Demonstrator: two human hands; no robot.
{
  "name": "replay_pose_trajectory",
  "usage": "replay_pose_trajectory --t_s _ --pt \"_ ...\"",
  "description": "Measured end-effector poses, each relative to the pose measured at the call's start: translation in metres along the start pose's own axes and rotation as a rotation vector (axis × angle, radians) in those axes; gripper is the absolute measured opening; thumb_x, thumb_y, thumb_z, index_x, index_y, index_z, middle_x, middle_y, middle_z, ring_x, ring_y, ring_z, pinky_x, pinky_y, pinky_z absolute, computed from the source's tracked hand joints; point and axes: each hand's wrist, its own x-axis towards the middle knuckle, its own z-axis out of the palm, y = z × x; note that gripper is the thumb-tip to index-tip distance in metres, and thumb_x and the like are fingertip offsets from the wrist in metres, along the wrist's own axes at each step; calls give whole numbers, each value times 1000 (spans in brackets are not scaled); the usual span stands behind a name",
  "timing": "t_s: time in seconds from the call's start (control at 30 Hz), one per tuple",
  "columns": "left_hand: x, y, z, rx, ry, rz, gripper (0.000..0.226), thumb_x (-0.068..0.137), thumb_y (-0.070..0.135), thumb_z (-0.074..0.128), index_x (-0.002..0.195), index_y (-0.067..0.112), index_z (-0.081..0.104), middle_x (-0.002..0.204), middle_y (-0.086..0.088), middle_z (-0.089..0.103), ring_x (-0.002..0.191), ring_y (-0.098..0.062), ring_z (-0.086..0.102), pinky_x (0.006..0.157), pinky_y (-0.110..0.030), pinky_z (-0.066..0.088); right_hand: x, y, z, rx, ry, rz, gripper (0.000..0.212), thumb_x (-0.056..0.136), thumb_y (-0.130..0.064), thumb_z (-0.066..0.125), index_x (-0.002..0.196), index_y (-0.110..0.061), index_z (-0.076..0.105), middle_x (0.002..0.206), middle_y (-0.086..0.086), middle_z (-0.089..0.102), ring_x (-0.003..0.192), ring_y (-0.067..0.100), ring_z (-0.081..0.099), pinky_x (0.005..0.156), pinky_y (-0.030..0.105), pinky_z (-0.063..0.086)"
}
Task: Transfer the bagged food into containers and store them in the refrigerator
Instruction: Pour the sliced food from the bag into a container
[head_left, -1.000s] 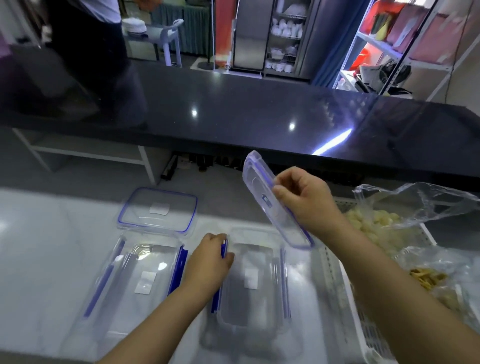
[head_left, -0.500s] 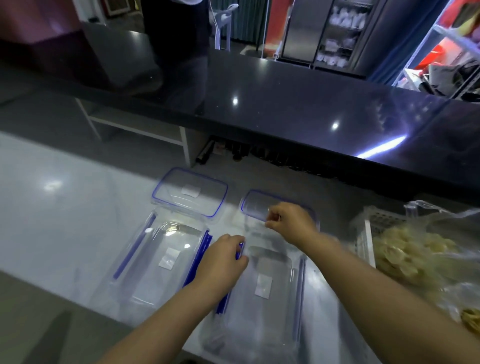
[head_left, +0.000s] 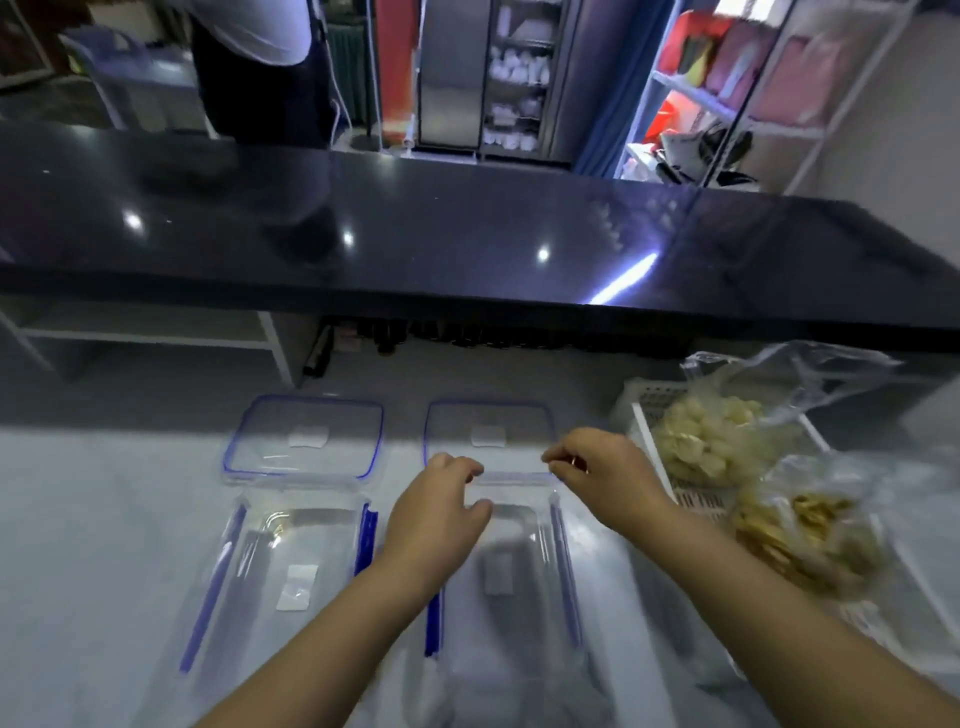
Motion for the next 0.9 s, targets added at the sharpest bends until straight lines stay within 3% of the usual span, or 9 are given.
replay_pose_trajectory --t_s 0.13,0.27,0.4,0.5,0.63,0.73,0.83,0.9 --pt "1 23 9 -20 -49 137 33 83 29 60 116 29 58 114 13 55 76 -5 54 61 -13 34 -51 -2 -24 -2 150 56 10 85 -14 65 91 -14 73 88 -2 70 74 3 49 72 23 44" --pt "-5 46 23 -74 -161 248 30 81 25 61 111 28 61 110 14 56 69 -1 53 66 -22 38 -105 3 -39 -53 297 137 8 82 -11 68 88 -12 74 83 -1 71 72 4 54 66 16 41" --pt "-16 72 40 -68 -236 354 31 81 27 60 112 31 60 103 19 52 68 5 52 65 -23 39 -151 18 -53 -63 446 235 8 77 -5 73 82 -11 74 78 1 72 72 15 64 64 28 51" --pt "-24 94 51 -30 -272 430 33 82 31 58 115 33 57 112 18 54 75 3 55 68 -23 44 -176 39 -65 -7 562 360 14 77 -5 72 83 -17 75 81 -4 73 75 14 67 67 35 55" --pt "-26 126 62 56 -254 523 34 85 33 54 119 34 53 120 16 52 89 -5 59 71 -27 49 -191 72 -84 87 682 491 25 79 -10 70 77 -34 70 75 -22 65 75 -1 62 65 20 50" --pt "-21 154 73 69 -170 612 36 84 32 58 120 31 53 119 14 53 94 -8 57 68 -24 45 -189 98 -96 147 780 527 23 82 -16 68 76 -38 63 78 -15 63 70 1 58 60 16 45" --pt "-15 181 84 106 -123 710 45 82 34 63 124 29 51 119 10 52 96 -10 55 68 -23 45 -178 122 -111 259 866 580 12 83 -26 67 89 -32 58 90 -12 58 73 -1 54 55 10 44" --pt "-10 196 94 176 -109 779 58 78 38 67 131 29 45 123 7 49 104 -12 51 74 -25 48 -167 137 -120 337 863 620 24 82 -32 67 98 -31 51 95 -12 55 76 3 54 55 12 41"
